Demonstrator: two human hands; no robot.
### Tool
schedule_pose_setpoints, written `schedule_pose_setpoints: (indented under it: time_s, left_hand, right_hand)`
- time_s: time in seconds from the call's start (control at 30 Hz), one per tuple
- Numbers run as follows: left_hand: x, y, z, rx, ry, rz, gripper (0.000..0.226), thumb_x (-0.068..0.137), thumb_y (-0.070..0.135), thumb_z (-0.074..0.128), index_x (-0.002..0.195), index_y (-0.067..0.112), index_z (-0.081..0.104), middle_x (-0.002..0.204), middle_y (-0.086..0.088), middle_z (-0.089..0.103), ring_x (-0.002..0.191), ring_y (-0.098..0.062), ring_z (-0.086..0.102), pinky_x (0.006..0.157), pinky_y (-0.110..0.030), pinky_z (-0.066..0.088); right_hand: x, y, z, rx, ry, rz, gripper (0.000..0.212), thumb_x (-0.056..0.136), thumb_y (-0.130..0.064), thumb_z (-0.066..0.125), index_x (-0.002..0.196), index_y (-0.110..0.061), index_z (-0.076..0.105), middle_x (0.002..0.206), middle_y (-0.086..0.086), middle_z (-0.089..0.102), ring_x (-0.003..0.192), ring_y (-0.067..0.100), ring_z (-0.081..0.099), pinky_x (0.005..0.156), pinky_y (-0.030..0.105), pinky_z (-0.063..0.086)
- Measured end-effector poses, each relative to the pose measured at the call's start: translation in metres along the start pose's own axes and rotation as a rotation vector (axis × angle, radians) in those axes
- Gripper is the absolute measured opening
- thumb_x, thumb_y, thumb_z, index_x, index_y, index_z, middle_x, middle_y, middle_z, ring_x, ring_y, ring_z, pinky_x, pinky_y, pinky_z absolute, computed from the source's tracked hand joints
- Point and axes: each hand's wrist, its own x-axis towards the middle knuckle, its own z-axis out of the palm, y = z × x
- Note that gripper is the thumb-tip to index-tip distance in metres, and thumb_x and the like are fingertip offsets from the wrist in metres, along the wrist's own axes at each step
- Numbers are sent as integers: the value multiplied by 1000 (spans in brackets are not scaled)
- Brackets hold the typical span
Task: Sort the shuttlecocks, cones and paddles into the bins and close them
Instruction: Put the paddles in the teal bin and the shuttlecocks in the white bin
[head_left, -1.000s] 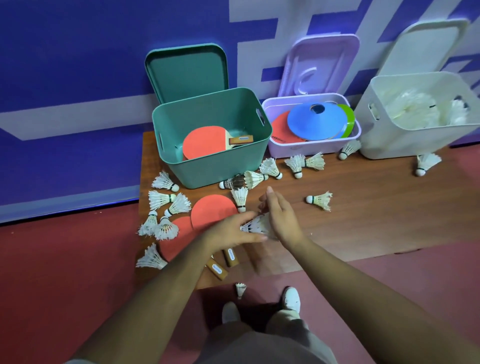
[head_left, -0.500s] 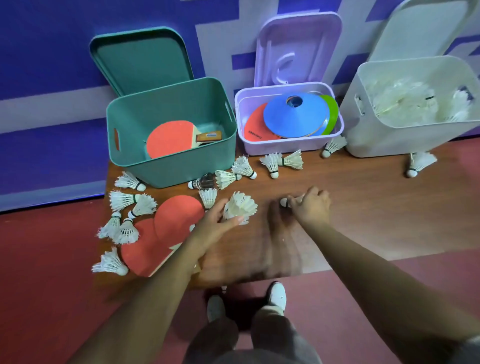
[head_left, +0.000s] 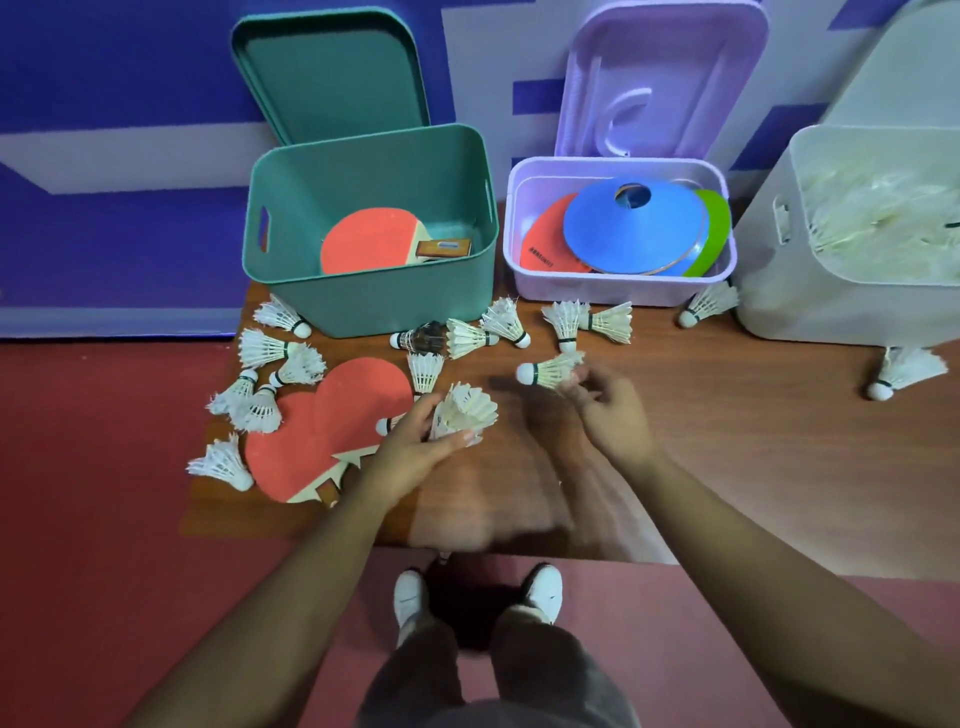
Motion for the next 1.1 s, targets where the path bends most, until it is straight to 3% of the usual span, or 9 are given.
schedule_pose_setpoints:
  time_s: [0.1, 0.2, 0.3, 0.43, 0.6, 0.77, 0.93, 1.03, 1.1]
  left_hand:
    - [-9, 3, -3, -13, 23, 10, 45, 83, 24, 76, 122, 34, 55, 118, 10, 68, 109, -4, 64, 101, -33, 48]
    - [-23, 10, -8, -7, 21, 41, 43, 82, 27, 77, 118, 39, 56, 117, 12, 68, 110, -6, 63, 103, -39, 47]
    - [-39, 13, -16, 5, 5, 64, 51, 75, 40, 80, 119, 42, 55, 118, 12, 68, 111, -6, 63, 104, -42, 46]
    - [-58, 11, -33, -27, -19, 118, 62, 69, 44, 82, 124, 34, 56, 120, 3, 67, 113, -15, 63, 104, -49, 46]
    - [-86, -8, -64, -99, -45, 173, 59, 73, 34, 82, 127, 27, 57, 117, 1, 69, 107, -17, 63, 101, -50, 47]
    - [-118, -35, -110, -74, -73, 183, 52, 82, 20, 75, 128, 29, 53, 116, 1, 70, 106, -17, 65, 90, -30, 51]
    - [-156, -61, -158, -84, -246, 251, 50, 89, 2, 65, 134, 15, 48, 110, 1, 69, 95, -5, 65, 79, -16, 51]
    - [-177, -77, -180, -46, -360, 268, 51, 86, 8, 70, 132, 20, 51, 117, 5, 68, 106, -3, 63, 92, -18, 48]
    - [-186, -87, -187, -14, -425, 257, 55, 83, 15, 74, 131, 28, 52, 122, 6, 67, 113, -8, 62, 102, -27, 45]
  right_hand:
    - [-14, -37, 0, -52, -116, -211, 6, 89, -14, 66, 86, -18, 62, 84, -8, 59, 79, 11, 54, 73, 22, 41]
    - [-26, -56, 2, -320, -238, -461, 4, 86, -20, 60, 88, -18, 62, 86, -5, 62, 88, 21, 54, 81, 34, 43]
    - [-39, -68, 13, -413, -314, -537, 10, 84, -26, 55, 88, -20, 63, 85, -1, 64, 87, 23, 56, 86, 40, 45]
    - [-62, -84, 39, -367, -398, -558, 8, 85, -13, 59, 91, -14, 64, 90, 3, 63, 87, 20, 56, 80, 32, 44]
    - [-100, -102, 77, -275, -429, -500, 8, 91, -9, 58, 92, -12, 65, 92, 0, 59, 83, 10, 55, 75, 20, 42]
    - [-154, -119, 126, -197, -331, -436, 11, 91, -7, 60, 91, -15, 68, 95, -6, 46, 85, -5, 49, 76, 6, 37]
    - [-223, -127, 182, -38, -139, -293, 21, 91, -9, 64, 86, -29, 67, 106, 9, 50, 88, 0, 52, 82, 6, 38]
    - [-272, -131, 208, 25, -47, -203, 24, 92, -10, 63, 84, -33, 64, 105, 8, 57, 86, -8, 52, 83, 6, 36]
    - [-297, -129, 218, 44, -20, -148, 25, 92, -10, 62, 82, -33, 64, 102, 8, 60, 87, -3, 54, 84, 12, 37]
